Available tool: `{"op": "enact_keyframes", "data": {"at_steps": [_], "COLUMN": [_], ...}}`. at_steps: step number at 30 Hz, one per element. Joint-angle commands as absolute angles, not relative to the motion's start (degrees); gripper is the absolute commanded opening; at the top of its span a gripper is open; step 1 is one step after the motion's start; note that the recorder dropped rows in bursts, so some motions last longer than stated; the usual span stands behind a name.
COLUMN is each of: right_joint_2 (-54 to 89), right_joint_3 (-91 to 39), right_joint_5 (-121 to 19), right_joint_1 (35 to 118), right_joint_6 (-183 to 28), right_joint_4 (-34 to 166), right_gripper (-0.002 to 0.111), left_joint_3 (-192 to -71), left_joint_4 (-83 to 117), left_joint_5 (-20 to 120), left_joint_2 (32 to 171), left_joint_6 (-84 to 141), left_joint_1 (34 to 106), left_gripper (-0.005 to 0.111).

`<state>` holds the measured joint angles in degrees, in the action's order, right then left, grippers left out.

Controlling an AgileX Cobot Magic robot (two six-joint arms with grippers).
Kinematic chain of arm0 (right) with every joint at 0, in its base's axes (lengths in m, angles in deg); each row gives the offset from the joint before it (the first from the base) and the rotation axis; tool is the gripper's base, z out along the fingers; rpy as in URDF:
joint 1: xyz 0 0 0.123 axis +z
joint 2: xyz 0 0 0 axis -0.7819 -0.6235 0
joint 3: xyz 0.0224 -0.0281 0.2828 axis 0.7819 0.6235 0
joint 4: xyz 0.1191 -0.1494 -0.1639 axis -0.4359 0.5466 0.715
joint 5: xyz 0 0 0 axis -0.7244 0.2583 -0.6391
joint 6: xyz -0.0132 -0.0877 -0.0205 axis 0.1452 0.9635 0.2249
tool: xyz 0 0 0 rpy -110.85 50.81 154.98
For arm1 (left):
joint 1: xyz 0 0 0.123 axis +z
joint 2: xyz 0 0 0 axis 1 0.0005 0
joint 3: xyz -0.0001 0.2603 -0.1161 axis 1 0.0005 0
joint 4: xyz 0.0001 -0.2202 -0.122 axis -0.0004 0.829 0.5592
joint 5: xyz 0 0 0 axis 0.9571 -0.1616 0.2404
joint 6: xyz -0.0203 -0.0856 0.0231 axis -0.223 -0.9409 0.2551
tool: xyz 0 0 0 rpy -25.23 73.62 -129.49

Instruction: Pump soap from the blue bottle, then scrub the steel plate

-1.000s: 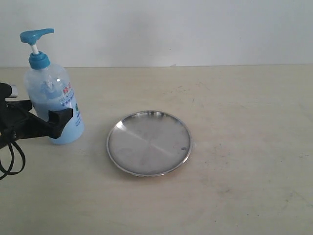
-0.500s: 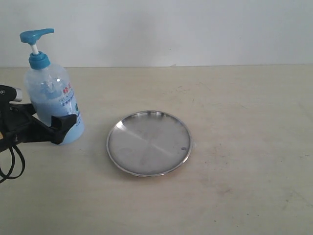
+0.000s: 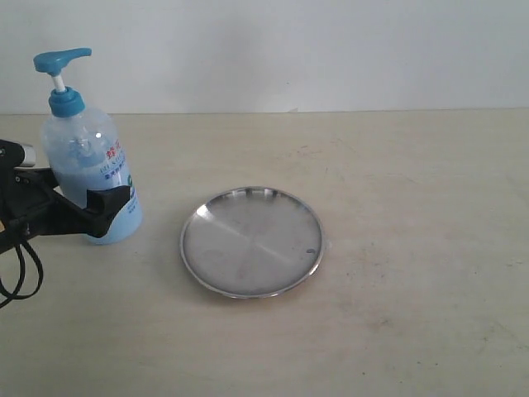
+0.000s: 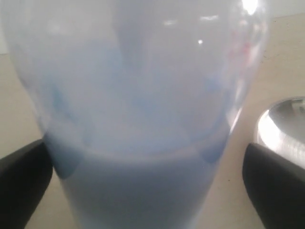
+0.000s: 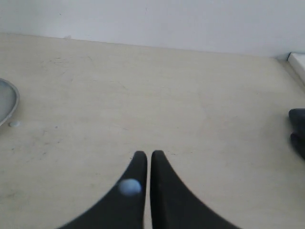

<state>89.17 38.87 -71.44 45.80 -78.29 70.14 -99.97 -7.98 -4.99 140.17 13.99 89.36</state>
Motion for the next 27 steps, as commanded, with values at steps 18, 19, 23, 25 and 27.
{"op": "enact_keyframes", "data": {"at_steps": [18,19,23,25,27], "right_joint_2": [89.4,89.4,89.4,89.4,89.4], "right_joint_3": [38.8,38.8,38.8,38.8,38.8], "right_joint_5": [-54.2,-54.2,-54.6,-56.2,-58.2], "right_joint_1": [45.7,45.7,45.7,45.7,45.7], "right_joint_6": [-94.5,-97.0,-102.8,-103.0,-103.6], "right_joint_4": [57.3,56.0,55.4,55.4,55.3], "right_gripper": [0.001,0.001,0.001,0.001,0.001], "left_joint_3": [-100.2,-100.2,-100.2,-100.2,-100.3], "left_joint_4": [-7.5,-7.5,-5.5,-4.5,-4.3], "left_joint_5": [-5.1,-5.1,-5.1,-5.3,-6.8], "left_joint_2": [140.2,140.2,140.2,140.5,141.6], "left_joint_6": [14.9,15.6,19.3,20.8,21.1], "left_joint_1": [89.4,89.4,89.4,89.4,89.4], "left_gripper": [0.109,0.109,0.109,0.109,0.109]}}
